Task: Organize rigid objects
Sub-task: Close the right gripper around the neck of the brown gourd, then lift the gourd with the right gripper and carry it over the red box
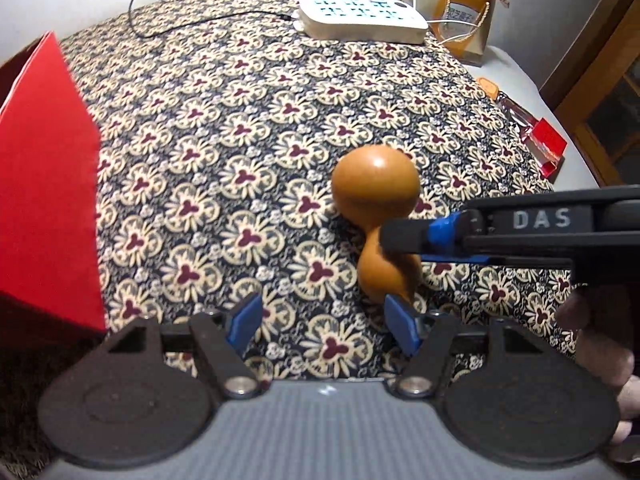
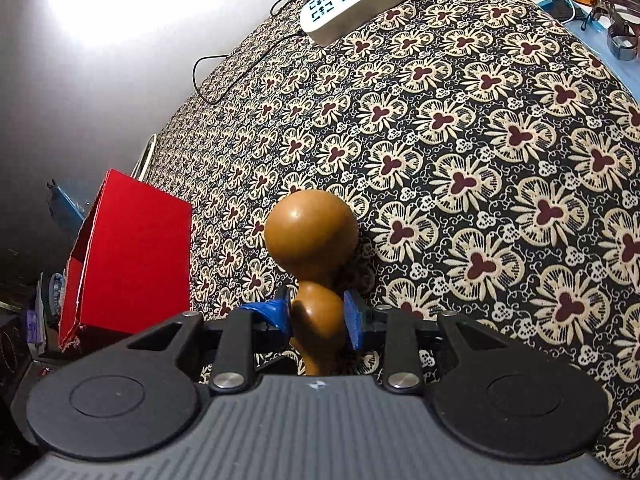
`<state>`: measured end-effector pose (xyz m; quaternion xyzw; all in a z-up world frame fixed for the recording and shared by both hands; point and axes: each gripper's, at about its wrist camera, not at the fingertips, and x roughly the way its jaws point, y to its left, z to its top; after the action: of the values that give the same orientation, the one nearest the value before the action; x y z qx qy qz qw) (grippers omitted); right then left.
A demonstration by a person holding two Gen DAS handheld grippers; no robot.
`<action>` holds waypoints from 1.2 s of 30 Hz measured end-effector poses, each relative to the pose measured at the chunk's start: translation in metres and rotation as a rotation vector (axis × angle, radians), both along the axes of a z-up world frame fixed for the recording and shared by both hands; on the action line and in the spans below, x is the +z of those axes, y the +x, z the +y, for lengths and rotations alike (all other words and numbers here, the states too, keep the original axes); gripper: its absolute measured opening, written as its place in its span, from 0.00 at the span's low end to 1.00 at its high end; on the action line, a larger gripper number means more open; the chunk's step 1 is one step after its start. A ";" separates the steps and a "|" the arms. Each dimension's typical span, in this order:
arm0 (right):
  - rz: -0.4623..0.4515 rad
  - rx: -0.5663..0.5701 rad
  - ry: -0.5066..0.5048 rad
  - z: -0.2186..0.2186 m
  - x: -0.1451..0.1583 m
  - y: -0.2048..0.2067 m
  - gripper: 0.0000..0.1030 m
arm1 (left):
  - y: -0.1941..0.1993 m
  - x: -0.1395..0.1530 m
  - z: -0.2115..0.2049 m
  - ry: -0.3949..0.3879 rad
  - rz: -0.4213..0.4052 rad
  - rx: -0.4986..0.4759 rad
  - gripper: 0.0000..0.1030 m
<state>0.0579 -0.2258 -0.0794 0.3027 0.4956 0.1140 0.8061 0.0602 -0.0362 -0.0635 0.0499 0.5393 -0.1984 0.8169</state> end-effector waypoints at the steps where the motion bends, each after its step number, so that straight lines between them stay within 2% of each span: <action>1: -0.007 -0.004 -0.007 0.001 0.000 0.002 0.13 | 0.002 0.000 -0.003 -0.003 -0.010 -0.010 0.66; 6: -0.012 0.004 0.053 -0.004 -0.010 0.014 0.16 | 0.013 0.000 -0.014 -0.019 -0.051 -0.043 0.66; 10: 0.015 -0.014 0.106 -0.008 -0.017 0.021 0.17 | 0.018 -0.002 -0.016 -0.044 -0.049 -0.079 0.66; 14: 0.010 0.002 0.129 0.002 -0.025 0.029 0.19 | 0.026 -0.012 -0.017 -0.030 -0.057 -0.080 0.66; 16: -0.027 0.015 0.094 0.009 -0.023 0.030 0.17 | 0.029 -0.016 -0.017 -0.030 -0.049 -0.086 0.61; 18: -0.037 0.023 0.084 0.012 -0.023 0.031 0.17 | 0.033 -0.018 -0.016 -0.050 -0.024 -0.099 0.50; 23: -0.058 0.047 0.079 0.019 -0.022 0.026 0.15 | 0.029 -0.018 -0.017 -0.061 -0.004 -0.113 0.38; 33: -0.046 0.079 0.041 0.032 -0.021 -0.008 0.15 | 0.003 -0.013 -0.022 -0.008 0.044 -0.171 0.38; 36: -0.064 0.090 0.024 0.037 -0.014 -0.020 0.15 | -0.008 -0.005 -0.022 -0.008 0.032 -0.186 0.38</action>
<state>0.0384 -0.1887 -0.0929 0.2857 0.4815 0.1656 0.8119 0.0521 -0.0582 -0.0681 0.0935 0.5446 -0.2765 0.7863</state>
